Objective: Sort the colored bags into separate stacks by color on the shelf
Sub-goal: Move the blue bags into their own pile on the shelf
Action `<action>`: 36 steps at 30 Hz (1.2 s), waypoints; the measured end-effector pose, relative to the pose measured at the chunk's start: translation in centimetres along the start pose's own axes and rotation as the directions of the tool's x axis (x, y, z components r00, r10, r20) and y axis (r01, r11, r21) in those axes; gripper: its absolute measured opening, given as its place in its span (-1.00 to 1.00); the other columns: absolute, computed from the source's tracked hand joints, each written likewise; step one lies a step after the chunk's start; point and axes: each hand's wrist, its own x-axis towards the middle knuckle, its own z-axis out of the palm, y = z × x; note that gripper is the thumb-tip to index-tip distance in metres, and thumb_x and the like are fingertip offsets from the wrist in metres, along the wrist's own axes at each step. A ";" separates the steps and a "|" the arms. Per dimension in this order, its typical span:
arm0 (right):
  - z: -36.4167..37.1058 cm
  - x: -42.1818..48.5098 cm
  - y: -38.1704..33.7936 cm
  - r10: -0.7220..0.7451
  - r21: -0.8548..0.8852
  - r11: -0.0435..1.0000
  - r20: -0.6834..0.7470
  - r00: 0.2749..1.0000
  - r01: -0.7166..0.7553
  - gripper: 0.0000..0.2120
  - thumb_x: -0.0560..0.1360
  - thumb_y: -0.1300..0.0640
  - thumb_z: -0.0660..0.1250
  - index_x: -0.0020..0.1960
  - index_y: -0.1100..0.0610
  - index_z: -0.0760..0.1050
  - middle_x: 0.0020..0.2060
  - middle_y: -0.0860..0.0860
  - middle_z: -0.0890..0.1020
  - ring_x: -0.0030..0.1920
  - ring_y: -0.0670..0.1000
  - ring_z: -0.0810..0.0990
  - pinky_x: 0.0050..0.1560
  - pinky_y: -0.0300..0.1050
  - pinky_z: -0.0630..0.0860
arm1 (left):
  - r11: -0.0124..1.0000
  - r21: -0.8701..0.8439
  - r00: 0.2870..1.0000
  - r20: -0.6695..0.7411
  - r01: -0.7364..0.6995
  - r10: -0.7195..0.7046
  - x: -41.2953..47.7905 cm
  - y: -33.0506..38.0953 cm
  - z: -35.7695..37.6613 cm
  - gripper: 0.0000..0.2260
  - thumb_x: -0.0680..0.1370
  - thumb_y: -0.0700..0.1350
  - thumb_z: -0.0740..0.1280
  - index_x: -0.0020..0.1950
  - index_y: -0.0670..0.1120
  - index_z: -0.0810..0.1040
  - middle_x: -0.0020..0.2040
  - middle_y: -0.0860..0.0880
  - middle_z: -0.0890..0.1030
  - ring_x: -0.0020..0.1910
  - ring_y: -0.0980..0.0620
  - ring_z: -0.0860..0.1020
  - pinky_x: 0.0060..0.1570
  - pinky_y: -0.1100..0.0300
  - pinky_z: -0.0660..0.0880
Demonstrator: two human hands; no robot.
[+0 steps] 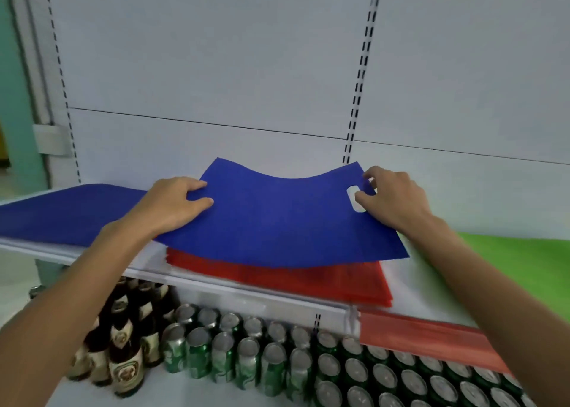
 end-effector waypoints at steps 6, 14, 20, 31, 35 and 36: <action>4.4 0.5 -10.5 0.060 0.029 0.998 -0.006 0.998 -0.060 -0.66 0.50 -0.03 0.25 0.19 0.15 0.44 0.09 0.09 0.57 0.04 0.17 0.53 -0.14 -0.09 0.34 | 0.999 0.045 1.000 0.028 0.000 -0.002 4.3 -9.6 -5.9 -0.61 0.55 -0.05 0.29 0.37 -0.07 0.42 0.38 -0.04 0.41 0.32 -0.06 0.40 0.26 0.16 0.28; 9.6 0.5 -23.1 0.091 0.069 0.993 0.023 0.996 -0.093 -0.73 0.49 -0.01 0.27 0.07 0.16 0.49 -0.01 0.08 0.58 -0.05 0.16 0.53 -0.17 -0.11 0.31 | 0.995 0.081 0.994 0.093 0.053 -0.060 6.5 -21.5 -10.8 -0.60 0.56 -0.05 0.27 0.39 -0.08 0.40 0.39 -0.05 0.41 0.35 -0.06 0.36 0.27 0.16 0.27; 13.2 0.9 -29.4 0.046 0.015 0.999 0.045 0.998 -0.046 -0.71 0.54 -0.01 0.21 0.08 0.19 0.47 -0.04 0.09 0.57 -0.13 0.13 0.49 -0.18 -0.10 0.35 | 0.986 0.151 0.989 0.118 0.074 -0.092 7.8 -28.2 -12.3 -0.60 0.57 -0.12 0.24 0.42 -0.12 0.35 0.40 -0.08 0.38 0.36 -0.07 0.36 0.32 0.09 0.27; 18.4 1.0 -34.8 0.044 -0.115 0.993 0.242 0.969 -0.016 -0.77 0.54 0.06 0.19 0.09 0.20 0.44 -0.03 0.10 0.56 -0.19 0.08 0.45 -0.23 -0.12 0.36 | 0.959 0.253 0.968 0.180 0.127 -0.176 10.6 -34.8 -12.6 -0.57 0.58 -0.14 0.22 0.46 -0.10 0.28 0.43 -0.08 0.34 0.36 -0.08 0.36 0.29 0.07 0.31; 19.3 1.1 -34.5 0.029 -0.133 0.991 0.284 0.958 0.009 -0.75 0.55 0.03 0.19 0.03 0.21 0.46 -0.09 0.09 0.55 -0.20 0.10 0.47 -0.25 -0.12 0.37 | 0.950 0.278 0.967 0.168 0.140 -0.192 11.1 -35.3 -11.8 -0.57 0.59 -0.16 0.20 0.46 -0.10 0.27 0.44 -0.07 0.33 0.35 -0.09 0.36 0.27 0.07 0.32; 19.5 1.2 -34.4 0.028 -0.129 0.992 0.289 0.957 0.010 -0.75 0.55 0.02 0.19 0.01 0.21 0.47 -0.11 0.09 0.55 -0.21 0.10 0.47 -0.28 -0.13 0.36 | 0.947 0.289 0.966 0.167 0.144 -0.198 11.0 -35.4 -11.7 -0.58 0.59 -0.16 0.19 0.45 -0.10 0.28 0.43 -0.08 0.34 0.35 -0.09 0.36 0.26 0.07 0.33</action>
